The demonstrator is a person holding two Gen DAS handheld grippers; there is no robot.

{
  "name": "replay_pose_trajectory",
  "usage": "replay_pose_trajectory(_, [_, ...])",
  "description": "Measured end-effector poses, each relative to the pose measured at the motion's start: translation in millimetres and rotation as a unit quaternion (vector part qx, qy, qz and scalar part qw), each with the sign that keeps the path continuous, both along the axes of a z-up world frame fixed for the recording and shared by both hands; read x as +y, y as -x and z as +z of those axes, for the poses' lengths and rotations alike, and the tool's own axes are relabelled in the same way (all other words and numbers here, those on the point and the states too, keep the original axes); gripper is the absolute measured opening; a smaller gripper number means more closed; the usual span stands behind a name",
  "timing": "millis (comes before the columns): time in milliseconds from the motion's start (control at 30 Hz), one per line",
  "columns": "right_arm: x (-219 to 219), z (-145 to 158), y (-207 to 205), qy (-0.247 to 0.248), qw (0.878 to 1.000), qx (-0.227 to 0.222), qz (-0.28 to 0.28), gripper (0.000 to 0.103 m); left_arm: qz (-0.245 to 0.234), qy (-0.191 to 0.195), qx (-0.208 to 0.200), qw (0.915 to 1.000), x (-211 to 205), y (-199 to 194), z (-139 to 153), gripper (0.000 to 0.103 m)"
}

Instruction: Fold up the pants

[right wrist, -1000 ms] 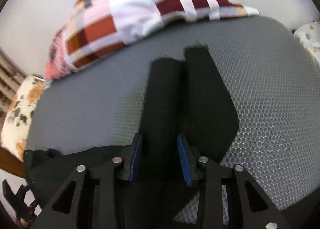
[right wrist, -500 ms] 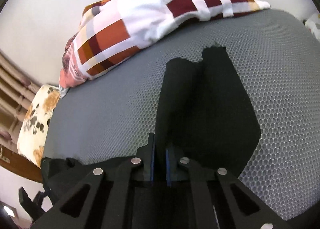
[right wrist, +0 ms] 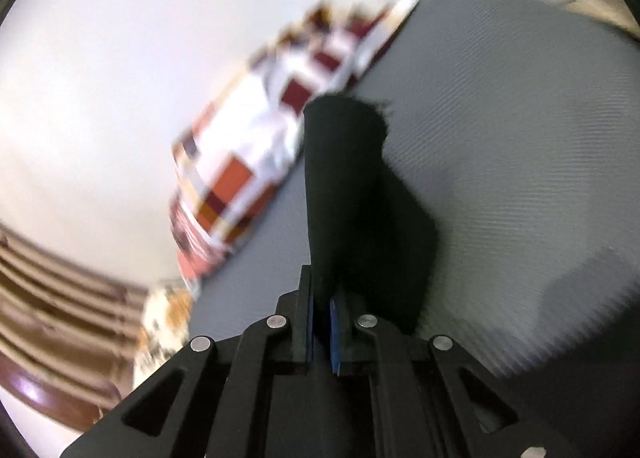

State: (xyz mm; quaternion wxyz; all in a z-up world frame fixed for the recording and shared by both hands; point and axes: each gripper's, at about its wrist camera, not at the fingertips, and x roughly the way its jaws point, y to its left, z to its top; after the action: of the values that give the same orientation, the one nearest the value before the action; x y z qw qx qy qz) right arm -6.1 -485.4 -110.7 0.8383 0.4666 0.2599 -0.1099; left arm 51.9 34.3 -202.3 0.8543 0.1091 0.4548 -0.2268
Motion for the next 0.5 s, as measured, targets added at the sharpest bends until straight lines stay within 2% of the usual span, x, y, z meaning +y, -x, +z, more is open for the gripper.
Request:
replay_pose_trajectory(133, [-3.3,25.9,92.5,0.006,0.997,-0.002,-0.080,0.007,-0.008,0.000,-0.001,1.0000,0.6,0.8,0.7,0.099])
replay_pose_trajectory(233, [3.6,19.3,147.7,-0.023,0.992,0.011,-0.123,0.006,-0.012,-0.002,-0.002,0.9999,0.1,1.1,2.5,0.099])
replay_pose_trajectory(367, [15.3,-20.4,190.2,-0.074,0.984,0.056,-0.154,0.006,-0.017,-0.012,-0.004,0.9998,1.5,0.4,2.3,0.099])
replay_pose_trajectory(500, [15.1,-69.9,213.4,-0.150,0.970,0.069,-0.178,0.005,-0.025,-0.018,-0.006,0.9995,2.6,0.6,1.0,0.099])
